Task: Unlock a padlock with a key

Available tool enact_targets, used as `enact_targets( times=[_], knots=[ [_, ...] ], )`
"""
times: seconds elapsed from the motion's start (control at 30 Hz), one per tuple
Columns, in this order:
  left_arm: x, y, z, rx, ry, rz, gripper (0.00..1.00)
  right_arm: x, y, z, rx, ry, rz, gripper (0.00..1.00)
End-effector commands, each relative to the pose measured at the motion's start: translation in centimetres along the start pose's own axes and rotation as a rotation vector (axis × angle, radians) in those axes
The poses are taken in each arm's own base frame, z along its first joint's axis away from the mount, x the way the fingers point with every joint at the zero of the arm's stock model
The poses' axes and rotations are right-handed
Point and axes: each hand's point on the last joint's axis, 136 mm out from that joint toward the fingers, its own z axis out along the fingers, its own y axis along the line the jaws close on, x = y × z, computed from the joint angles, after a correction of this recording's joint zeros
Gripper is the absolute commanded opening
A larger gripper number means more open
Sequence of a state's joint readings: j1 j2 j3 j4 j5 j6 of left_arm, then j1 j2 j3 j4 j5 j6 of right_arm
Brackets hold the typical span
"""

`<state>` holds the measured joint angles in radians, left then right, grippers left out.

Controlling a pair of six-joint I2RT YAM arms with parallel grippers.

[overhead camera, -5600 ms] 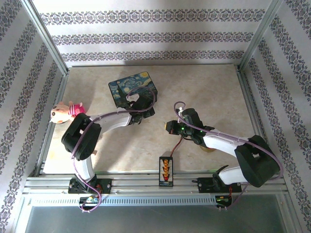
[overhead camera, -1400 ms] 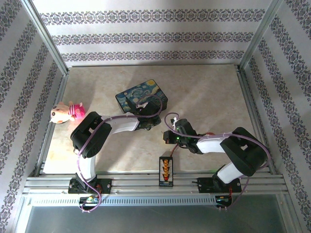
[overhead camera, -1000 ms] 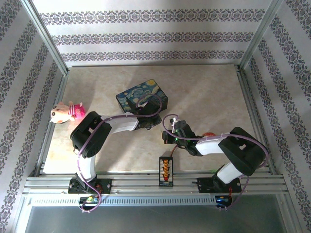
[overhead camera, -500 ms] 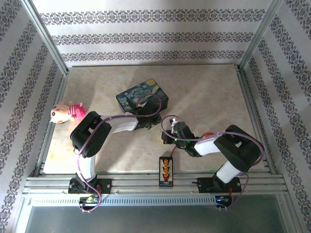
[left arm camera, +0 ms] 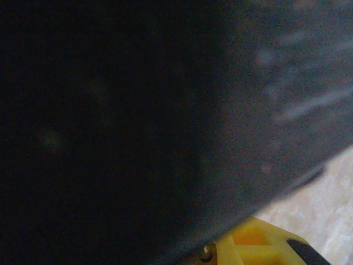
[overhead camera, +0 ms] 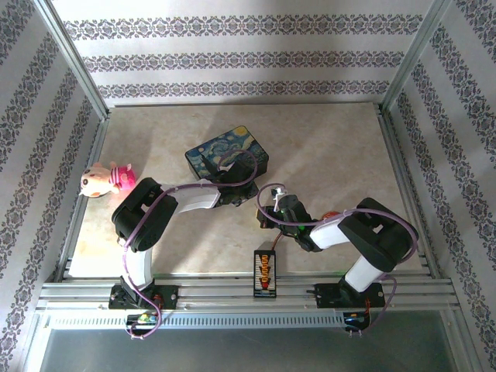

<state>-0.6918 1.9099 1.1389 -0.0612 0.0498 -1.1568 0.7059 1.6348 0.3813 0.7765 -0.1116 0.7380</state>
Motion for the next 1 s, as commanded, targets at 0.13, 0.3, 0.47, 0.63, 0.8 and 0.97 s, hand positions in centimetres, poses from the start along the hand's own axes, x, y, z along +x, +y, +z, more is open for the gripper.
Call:
enact_targets(
  times=[0.13, 0.3, 0.47, 0.63, 0.8, 0.97],
  knots=[
    [0.9, -0.7, 0.1, 0.056, 0.065, -0.031, 0.24, -1.3, -0.2, 1.4, -0.018, -0.037, 0.022, 0.00],
    [1.0, -0.6, 0.1, 0.054, 0.069, -0.033, 0.24, -1.3, -0.6, 1.9, -0.039, -0.048, 0.042, 0.00],
    [1.1, -0.7, 0.1, 0.057, 0.073, -0.031, 0.24, -1.5, -0.7, 2.6, -0.055, -0.053, 0.050, 0.00],
    [1.2, -0.5, 0.1, 0.056, 0.075, -0.033, 0.24, -1.5, -0.9, 3.3, -0.061, -0.051, 0.055, 0.00],
    [1.2, -0.4, 0.1, 0.055, 0.076, -0.033, 0.24, -1.6, -1.3, 3.5, -0.061, -0.062, 0.071, 0.00],
    [1.3, -0.3, 0.1, 0.055, 0.076, -0.036, 0.24, -1.7, -1.8, 3.3, -0.047, -0.077, 0.091, 0.00]
  ],
)
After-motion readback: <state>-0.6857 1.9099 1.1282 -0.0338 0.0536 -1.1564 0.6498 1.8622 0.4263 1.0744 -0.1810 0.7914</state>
